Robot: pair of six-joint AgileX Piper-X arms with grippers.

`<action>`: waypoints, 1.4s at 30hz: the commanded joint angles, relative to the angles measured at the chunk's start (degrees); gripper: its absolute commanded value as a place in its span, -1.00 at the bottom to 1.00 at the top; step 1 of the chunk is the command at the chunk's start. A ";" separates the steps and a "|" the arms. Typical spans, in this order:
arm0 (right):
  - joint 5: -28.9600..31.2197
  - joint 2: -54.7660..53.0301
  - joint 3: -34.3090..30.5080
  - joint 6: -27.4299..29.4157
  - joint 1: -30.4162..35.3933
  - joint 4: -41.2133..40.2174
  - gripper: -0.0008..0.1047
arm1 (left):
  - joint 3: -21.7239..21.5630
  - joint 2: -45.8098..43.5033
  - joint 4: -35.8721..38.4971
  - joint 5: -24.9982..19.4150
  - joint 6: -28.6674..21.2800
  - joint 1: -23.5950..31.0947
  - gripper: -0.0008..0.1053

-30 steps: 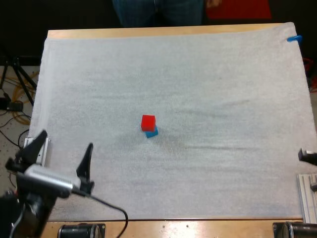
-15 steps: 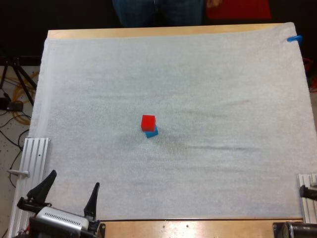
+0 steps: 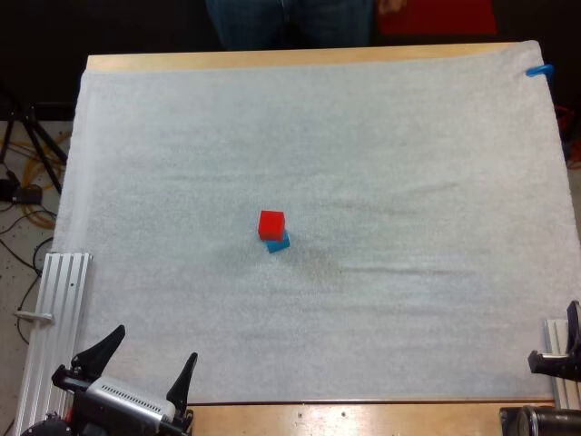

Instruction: Stack red cube on blue cube

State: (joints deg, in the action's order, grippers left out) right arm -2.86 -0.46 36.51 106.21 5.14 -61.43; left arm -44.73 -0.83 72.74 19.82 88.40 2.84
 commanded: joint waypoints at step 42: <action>-0.87 -2.25 -7.46 0.25 0.08 4.58 -0.61 | 16.20 -7.73 -16.34 -10.26 6.75 0.19 0.65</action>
State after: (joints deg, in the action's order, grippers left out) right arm -3.33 -0.46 28.52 106.21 5.14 -56.50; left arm -28.25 -0.72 56.87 10.11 94.28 2.84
